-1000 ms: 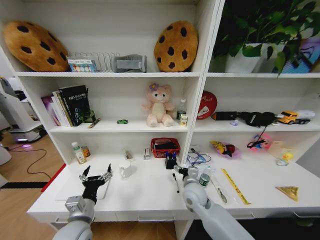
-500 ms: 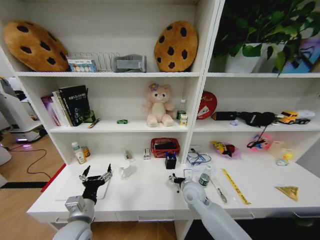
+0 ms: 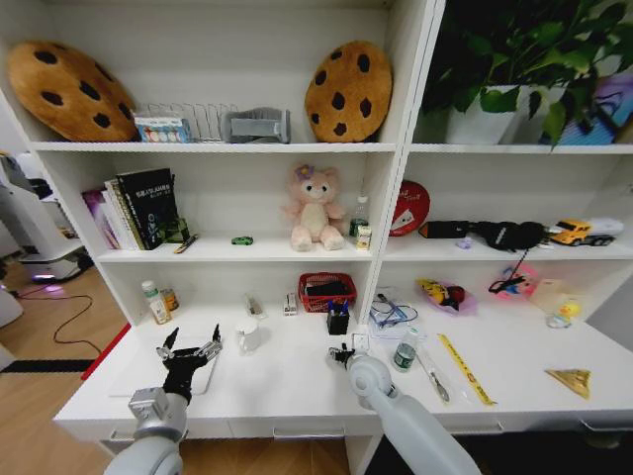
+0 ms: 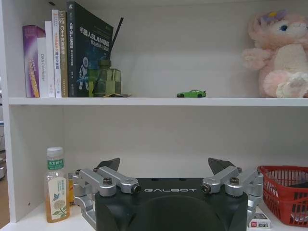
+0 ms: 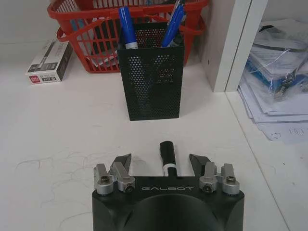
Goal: Organize the objects on the table.
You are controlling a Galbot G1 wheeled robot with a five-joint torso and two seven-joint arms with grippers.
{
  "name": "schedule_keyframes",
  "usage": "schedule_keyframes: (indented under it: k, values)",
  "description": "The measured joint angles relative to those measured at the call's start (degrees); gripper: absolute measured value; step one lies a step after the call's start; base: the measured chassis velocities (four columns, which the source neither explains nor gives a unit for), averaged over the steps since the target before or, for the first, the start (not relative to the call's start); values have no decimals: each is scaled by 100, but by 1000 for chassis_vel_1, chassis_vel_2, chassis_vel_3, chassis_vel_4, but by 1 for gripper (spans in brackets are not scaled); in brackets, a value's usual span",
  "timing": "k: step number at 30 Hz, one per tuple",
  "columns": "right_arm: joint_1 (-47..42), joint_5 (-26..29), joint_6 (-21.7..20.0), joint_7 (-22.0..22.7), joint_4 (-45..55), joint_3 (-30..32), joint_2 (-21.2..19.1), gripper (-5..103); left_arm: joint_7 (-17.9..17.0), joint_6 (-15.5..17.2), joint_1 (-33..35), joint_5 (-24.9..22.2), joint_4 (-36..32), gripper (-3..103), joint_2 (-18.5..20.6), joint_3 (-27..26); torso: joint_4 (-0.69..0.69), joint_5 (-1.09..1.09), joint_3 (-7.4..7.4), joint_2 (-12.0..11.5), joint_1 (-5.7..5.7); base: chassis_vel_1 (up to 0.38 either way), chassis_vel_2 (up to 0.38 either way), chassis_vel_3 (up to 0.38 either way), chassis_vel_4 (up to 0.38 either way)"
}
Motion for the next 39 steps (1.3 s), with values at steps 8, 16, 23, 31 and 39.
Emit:
schedule_keyframes:
  k: [8,16,23,31,39]
  values:
    - [100,-26,5,-136,-174,33,-8,56,0,0,0,0,0,100,0,0,-1,0,0,0,-1,0,0,0,0]
    - [78,201,-13,198,-40,-55,-22,35,0,0,0,0,0,100,0,0,0,1,0,-1,1,0,0,0,0]
    - [55,225,91,311,-44,-55,-17,14,0,0,0,0,0,100,0,0,1,2,0,0,1,0,0,0,0]
    - [48,-1174,1309,-959,19,0,-129,12,0,0,0,0,0,100,0,0,0,2,2,-2,1,0,0,0,0]
    - [395,-3150,3187,-2307,-166,54,-163,12,0,0,0,0,0,100,0,0,0,2,1,-2,1,0,0,0,0]
